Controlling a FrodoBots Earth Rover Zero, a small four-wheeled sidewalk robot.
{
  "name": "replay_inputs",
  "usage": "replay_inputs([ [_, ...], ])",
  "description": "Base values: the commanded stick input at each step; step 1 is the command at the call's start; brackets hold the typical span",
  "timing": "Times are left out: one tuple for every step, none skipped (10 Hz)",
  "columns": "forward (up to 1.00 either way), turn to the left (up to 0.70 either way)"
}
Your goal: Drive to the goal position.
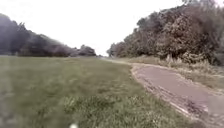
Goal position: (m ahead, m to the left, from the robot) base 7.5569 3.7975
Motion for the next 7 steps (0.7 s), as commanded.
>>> replay_inputs([
  [0.7,0.0],
  [0.7,0.0],
  [0.7,0.0],
  [0.7,0.0],
  [0.7,0.0],
  [0.7,0.0],
  [0.7,0.0],
])
